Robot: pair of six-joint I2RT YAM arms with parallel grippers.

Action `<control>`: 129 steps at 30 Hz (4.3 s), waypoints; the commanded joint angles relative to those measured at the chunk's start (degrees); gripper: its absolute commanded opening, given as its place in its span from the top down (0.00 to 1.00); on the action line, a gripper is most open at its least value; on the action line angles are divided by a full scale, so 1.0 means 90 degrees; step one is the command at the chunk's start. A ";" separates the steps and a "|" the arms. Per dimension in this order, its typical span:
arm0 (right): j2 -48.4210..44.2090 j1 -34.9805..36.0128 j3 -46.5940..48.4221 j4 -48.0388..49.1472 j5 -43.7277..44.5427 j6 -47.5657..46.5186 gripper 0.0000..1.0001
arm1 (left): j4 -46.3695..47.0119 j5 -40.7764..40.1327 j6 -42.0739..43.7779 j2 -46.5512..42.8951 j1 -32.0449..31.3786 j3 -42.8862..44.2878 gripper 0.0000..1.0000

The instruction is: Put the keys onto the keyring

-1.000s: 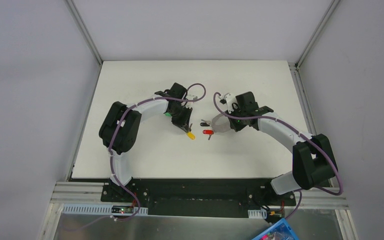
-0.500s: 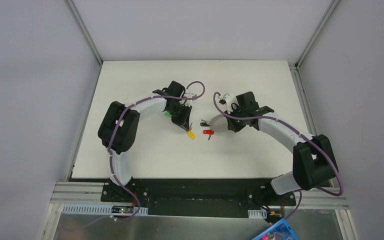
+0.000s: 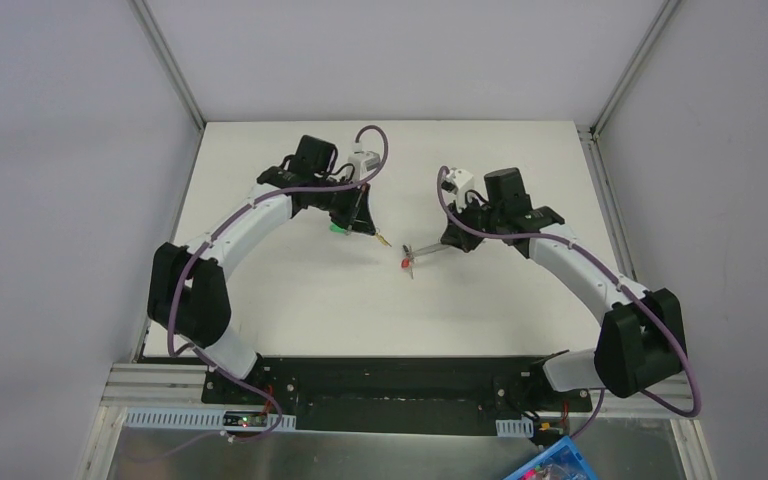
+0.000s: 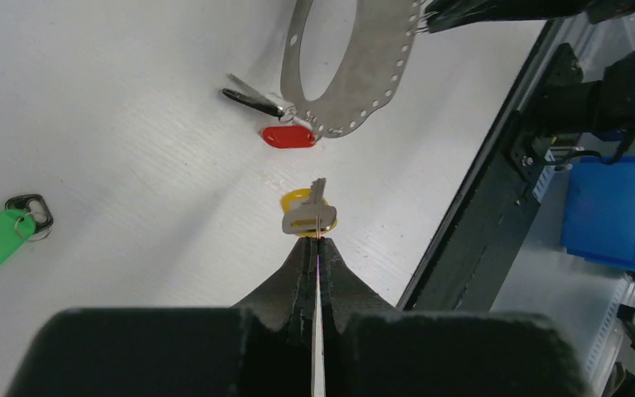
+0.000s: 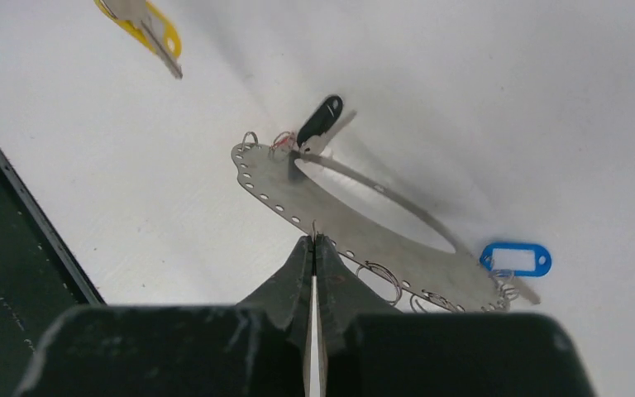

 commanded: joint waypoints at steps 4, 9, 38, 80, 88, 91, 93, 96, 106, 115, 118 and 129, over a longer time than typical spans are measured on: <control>-0.0216 -0.0027 0.0573 0.0596 -0.1247 0.0249 1.00 | -0.0338 0.0874 -0.0072 -0.0465 -0.0113 0.0544 1.00; -0.0164 -0.0013 0.0785 0.0840 -0.1657 0.0506 1.00 | -0.0349 0.1118 -0.0631 -0.0451 -0.0413 0.0970 1.00; -0.0572 -0.0028 0.0398 0.1552 -0.2783 0.1139 1.00 | -0.0668 0.0206 -0.0760 0.0097 -0.1060 0.1681 1.00; -0.0447 -0.0033 0.0133 0.1818 -0.2830 0.1210 1.00 | -0.0654 0.0195 -0.0927 0.0208 -0.1207 0.1666 1.00; -0.0506 -0.0115 0.0043 0.2009 -0.2935 0.1365 1.00 | -0.0791 -0.0123 -0.0110 -0.0065 -0.1202 0.1452 1.00; -0.0563 -0.0131 0.0049 0.1915 -0.2755 0.1327 1.00 | -0.1074 -0.0516 0.0195 -0.0073 -0.1180 0.1362 1.00; -0.0639 -0.0148 0.0046 0.1736 -0.2668 0.1193 1.00 | -0.1194 -0.0741 0.0301 -0.0078 -0.1145 0.1178 1.00; -0.0786 -0.0171 -0.0030 0.1500 -0.2395 0.0995 1.00 | -0.1232 -0.1018 0.0409 -0.0052 -0.1102 0.0825 1.00; -0.1132 -0.0396 -0.0360 0.1057 -0.1865 0.0598 1.00 | -0.0986 -0.1148 0.0381 0.0796 -0.1033 0.0221 1.00; -0.1248 -0.0427 -0.0739 0.0825 -0.1661 0.0345 1.00 | -0.0869 -0.1213 0.0298 0.1145 -0.0842 -0.0069 1.00; -0.1244 -0.0434 -0.0808 0.0827 -0.1660 0.0315 1.00 | -0.0922 -0.1330 0.0300 0.1244 -0.0803 -0.0122 1.00; -0.1096 -0.0437 -0.0836 0.0907 -0.1752 0.0380 1.00 | -0.0978 -0.1527 0.0174 0.1629 -0.0738 0.0029 0.99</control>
